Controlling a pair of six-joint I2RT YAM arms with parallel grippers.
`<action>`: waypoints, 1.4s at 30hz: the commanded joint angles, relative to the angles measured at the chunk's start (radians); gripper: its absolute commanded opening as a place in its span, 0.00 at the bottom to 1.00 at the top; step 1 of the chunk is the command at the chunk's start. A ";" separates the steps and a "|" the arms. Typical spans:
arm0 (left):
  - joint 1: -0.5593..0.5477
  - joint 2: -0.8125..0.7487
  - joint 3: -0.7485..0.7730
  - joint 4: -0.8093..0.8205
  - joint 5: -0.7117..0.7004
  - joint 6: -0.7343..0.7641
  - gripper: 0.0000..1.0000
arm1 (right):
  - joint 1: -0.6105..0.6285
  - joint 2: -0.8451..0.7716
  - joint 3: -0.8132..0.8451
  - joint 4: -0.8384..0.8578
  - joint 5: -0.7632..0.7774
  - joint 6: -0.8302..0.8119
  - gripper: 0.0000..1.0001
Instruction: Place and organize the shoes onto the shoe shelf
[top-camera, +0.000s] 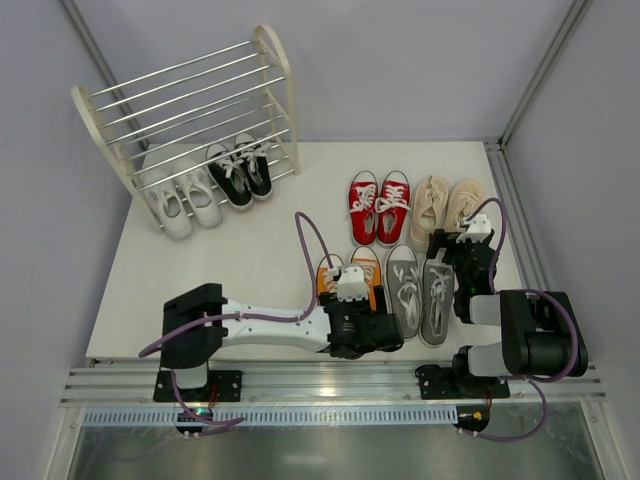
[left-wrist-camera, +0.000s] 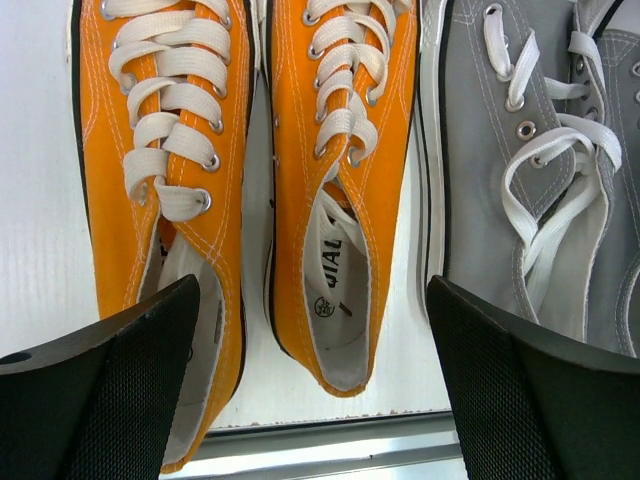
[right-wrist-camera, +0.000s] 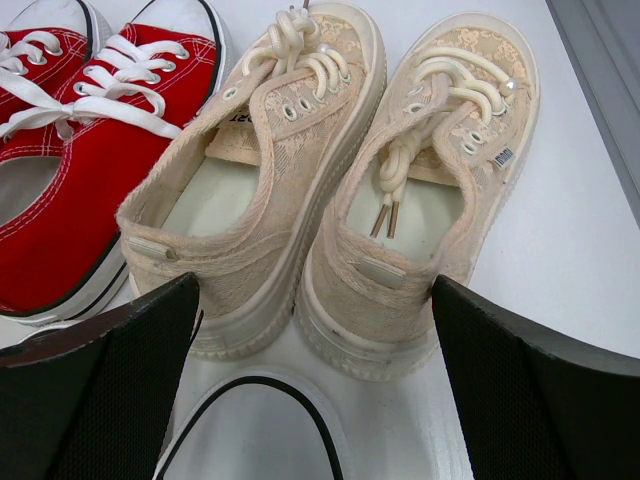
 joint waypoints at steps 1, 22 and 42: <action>-0.012 -0.020 0.044 -0.067 -0.035 -0.040 0.91 | 0.002 -0.014 0.018 0.086 -0.004 0.007 0.97; 0.023 0.051 -0.088 0.077 -0.189 -0.020 0.89 | 0.001 -0.014 0.016 0.086 -0.004 0.007 0.97; 0.141 0.037 -0.174 0.474 -0.206 0.326 0.87 | 0.001 -0.015 0.018 0.086 -0.004 0.007 0.97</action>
